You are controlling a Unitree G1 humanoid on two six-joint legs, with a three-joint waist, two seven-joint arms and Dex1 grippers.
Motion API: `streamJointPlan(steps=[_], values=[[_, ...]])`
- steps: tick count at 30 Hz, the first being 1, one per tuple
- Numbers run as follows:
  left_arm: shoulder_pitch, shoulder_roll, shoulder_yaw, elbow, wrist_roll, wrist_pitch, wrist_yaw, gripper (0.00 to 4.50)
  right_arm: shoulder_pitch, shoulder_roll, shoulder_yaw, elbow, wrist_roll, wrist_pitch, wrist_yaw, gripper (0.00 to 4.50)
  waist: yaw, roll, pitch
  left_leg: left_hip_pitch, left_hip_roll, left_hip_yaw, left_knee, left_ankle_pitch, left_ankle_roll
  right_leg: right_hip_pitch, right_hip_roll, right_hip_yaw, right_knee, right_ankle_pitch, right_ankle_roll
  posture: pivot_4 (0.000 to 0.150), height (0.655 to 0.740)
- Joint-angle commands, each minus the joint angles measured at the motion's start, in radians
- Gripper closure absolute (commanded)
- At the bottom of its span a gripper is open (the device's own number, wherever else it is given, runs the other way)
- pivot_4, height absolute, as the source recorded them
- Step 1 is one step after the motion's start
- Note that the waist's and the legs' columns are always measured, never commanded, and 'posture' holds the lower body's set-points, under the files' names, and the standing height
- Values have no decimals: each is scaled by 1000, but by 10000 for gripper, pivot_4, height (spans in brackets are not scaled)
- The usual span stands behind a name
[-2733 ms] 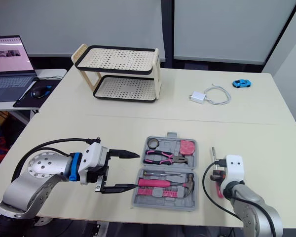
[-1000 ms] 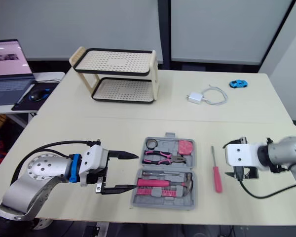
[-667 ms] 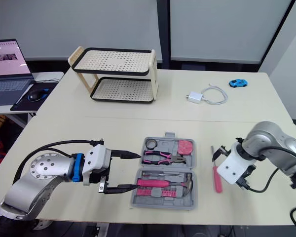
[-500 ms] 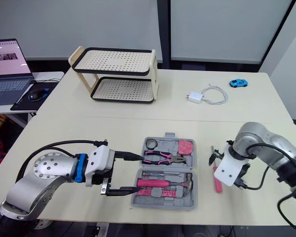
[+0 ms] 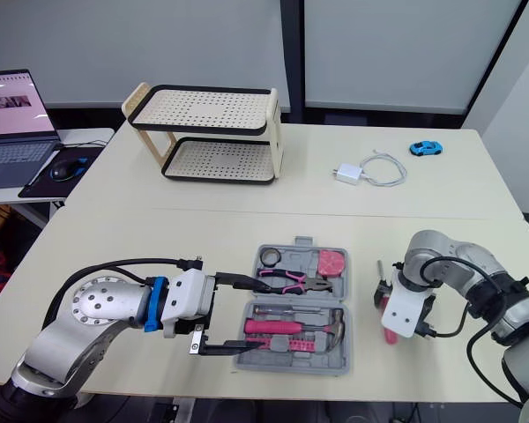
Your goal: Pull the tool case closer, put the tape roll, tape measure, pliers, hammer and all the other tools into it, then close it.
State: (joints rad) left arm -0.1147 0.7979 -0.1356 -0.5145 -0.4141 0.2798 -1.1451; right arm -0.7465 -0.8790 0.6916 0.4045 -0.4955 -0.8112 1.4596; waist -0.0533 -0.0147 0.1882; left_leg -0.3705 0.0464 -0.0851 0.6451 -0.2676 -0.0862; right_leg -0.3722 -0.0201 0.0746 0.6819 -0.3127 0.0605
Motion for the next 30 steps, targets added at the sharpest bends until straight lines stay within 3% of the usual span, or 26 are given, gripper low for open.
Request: streamJointPlan(steps=[1, 6, 11, 14, 18, 23, 26, 30], values=[[4, -7, -3, -19, 4, -16, 7, 0, -21, 9, 1, 14, -20, -18, -13, 18532, 0, 0, 0, 0, 0, 0, 0, 0, 0, 0, 0, 0, 0, 0, 0, 1500, 7350], [3, -13, -9, -9, 10, -23, 9, 0, -29, 8, -1, 33, -50, -17, -23, 28442, 0, 0, 0, 0, 0, 0, 0, 0, 0, 0, 0, 0, 0, 0, 0, 1500, 7350], [-3, -24, -15, 5, 20, -32, 10, 0, -5, -54, -50, -68, 29, 55, 33, 36686, 5, 1, 1, 0, 0, 0, 0, 0, 0, 0, 0, 0, 0, 0, 0, 1500, 7350], [-3, -31, -16, 12, 24, -38, 11, 0, 66, -141, -126, -232, 151, 203, 85, 37727, 11, 2, 1, -1, 0, -1, 0, 0, 0, 0, 0, -1, 0, 0, 0, 1500, 7350], [-4, -38, -9, 28, 26, -49, 11, 0, 257, -247, -296, -495, 326, 641, 108, 37743, 23, 3, 1, -1, 0, -3, 0, 0, 0, 0, 0, -2, 1, 0, -1, 1500, 7350], [-15, -45, -15, 53, 32, -67, 3, 0, 570, -342, -558, -840, 592, 1456, 53, 37769, 29, 4, 1, -3, 0, -5, 0, 0, 0, 0, 0, -4, 0, -1, -1, 1500, 7350], [-26, -52, -24, 64, 36, -73, 0, 0, 658, -301, -684, -950, 714, 1888, -37, 38037, 23, 3, 1, -4, 0, -4, 0, 0, 0, 0, 0, -4, -1, -1, 0, 1500, 7350], [-37, -58, -34, 61, 31, -65, -8, 0, 626, -162, -767, -957, 801, 2298, -182, 38045, 16, -2, 4, -4, 0, -4, 0, 0, 0, -1, 2, -2, -2, -1, 1, 1500, 7350]])
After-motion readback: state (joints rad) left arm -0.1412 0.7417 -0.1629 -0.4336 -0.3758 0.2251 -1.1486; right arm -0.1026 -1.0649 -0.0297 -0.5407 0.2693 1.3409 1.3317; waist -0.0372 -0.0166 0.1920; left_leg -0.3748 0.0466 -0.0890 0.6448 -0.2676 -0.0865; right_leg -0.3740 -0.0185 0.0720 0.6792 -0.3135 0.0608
